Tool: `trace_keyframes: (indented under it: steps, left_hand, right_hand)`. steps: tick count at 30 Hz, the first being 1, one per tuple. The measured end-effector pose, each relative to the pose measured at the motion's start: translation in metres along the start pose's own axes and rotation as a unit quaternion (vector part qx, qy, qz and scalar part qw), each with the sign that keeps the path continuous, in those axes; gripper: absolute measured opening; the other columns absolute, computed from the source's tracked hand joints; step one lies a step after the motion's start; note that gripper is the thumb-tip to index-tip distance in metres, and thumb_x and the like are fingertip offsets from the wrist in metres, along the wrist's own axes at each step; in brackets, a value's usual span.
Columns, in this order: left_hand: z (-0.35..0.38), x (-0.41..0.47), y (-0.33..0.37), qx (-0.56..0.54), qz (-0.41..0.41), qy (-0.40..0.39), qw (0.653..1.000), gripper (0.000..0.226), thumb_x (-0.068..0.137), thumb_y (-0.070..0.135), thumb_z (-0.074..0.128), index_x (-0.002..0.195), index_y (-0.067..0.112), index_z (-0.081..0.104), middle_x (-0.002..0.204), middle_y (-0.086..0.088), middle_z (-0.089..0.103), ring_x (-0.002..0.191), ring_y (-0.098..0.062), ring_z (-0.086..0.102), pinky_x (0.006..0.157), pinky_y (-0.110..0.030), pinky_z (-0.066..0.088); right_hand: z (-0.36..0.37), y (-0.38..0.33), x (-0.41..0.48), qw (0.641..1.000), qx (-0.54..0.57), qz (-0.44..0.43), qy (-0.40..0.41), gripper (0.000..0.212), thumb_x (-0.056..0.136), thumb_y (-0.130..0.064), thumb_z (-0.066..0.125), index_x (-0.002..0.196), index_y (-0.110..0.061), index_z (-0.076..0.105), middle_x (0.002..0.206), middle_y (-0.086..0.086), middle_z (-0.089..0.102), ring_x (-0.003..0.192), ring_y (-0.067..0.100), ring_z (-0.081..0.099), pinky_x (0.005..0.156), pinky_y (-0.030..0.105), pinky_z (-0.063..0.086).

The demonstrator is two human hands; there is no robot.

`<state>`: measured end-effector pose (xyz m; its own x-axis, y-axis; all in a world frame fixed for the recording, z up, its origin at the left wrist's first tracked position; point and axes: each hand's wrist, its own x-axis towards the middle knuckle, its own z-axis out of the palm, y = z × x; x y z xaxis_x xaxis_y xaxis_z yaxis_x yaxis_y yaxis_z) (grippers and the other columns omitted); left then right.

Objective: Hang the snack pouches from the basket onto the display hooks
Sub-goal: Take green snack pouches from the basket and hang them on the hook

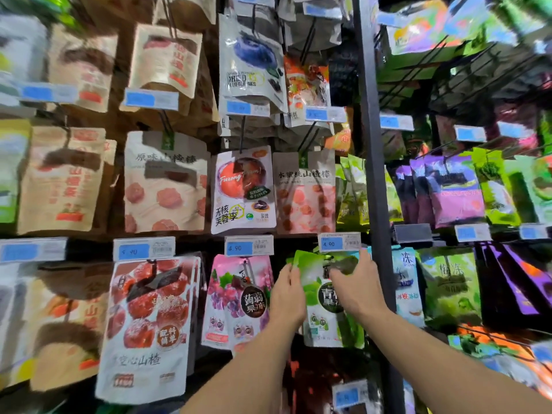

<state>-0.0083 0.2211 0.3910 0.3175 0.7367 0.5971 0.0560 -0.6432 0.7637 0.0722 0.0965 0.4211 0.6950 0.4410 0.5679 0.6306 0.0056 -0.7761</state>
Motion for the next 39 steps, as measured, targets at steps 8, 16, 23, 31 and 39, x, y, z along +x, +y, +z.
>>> trace_keyframes:
  steps: [8, 16, 23, 31, 39]
  left_hand:
    - [-0.069, -0.05, -0.017, 0.144, 0.1, 0.179, 0.968, 0.04, 0.088, 0.022, 0.065, 0.126, 0.022, 0.052, 0.123, 0.004, 0.051, 0.12, -0.02, 0.044, 0.1, -0.039, 0.042]
    - [-0.107, -0.017, -0.064, 0.111, -0.027, 0.17, 0.979, 0.088, 0.088, 0.049, 0.067, 0.155, 0.016, 0.021, 0.158, -0.009, 0.033, 0.148, -0.025, 0.023, 0.12, -0.048, 0.029]
    - [-0.108, 0.0, -0.088, 0.091, -0.089, 0.13, 0.983, 0.094, 0.079, 0.067, 0.046, 0.153, 0.013, 0.025, 0.149, -0.014, 0.046, 0.136, -0.033, 0.044, 0.112, -0.054, 0.039]
    - [-0.1, 0.004, -0.092, 0.136, -0.123, 0.122, 0.975, 0.048, 0.1, 0.05, 0.039, 0.131, 0.015, 0.029, 0.106, -0.012, 0.06, 0.09, -0.034, 0.058, 0.08, -0.043, 0.046]
    - [-0.1, -0.003, -0.089, 0.098, -0.095, 0.164, 0.977, 0.033, 0.097, 0.056, 0.042, 0.109, 0.028, 0.03, 0.104, -0.012, 0.063, 0.088, -0.035, 0.06, 0.081, -0.046, 0.05]
  right_hand:
    - [0.034, -0.036, -0.036, 0.995, 0.056, -0.036, -0.079, 0.06, 0.091, -0.013, 0.066, 0.147, -0.015, 0.045, 0.119, 0.0, 0.053, 0.106, 0.02, 0.056, 0.085, 0.029, 0.042]
    - [0.091, -0.025, -0.033, 0.981, 0.025, -0.006, -0.192, 0.086, 0.084, -0.021, 0.076, 0.156, -0.014, 0.03, 0.157, 0.01, 0.041, 0.143, 0.026, 0.041, 0.115, 0.037, 0.037]
    - [0.128, -0.005, -0.023, 0.967, 0.044, 0.036, -0.248, 0.099, 0.081, -0.019, 0.082, 0.157, -0.011, 0.02, 0.143, 0.011, 0.053, 0.12, 0.022, 0.057, 0.098, 0.027, 0.051]
    - [0.156, 0.009, -0.028, 0.987, -0.023, 0.008, -0.162, 0.057, 0.081, -0.054, 0.067, 0.12, -0.014, 0.057, 0.12, 0.007, 0.06, 0.115, 0.026, 0.055, 0.101, 0.041, 0.047]
    - [0.172, 0.016, -0.041, 0.985, -0.072, 0.028, -0.157, 0.079, 0.088, -0.072, 0.046, 0.147, -0.021, 0.038, 0.148, 0.008, 0.049, 0.139, 0.03, 0.042, 0.115, 0.048, 0.034]
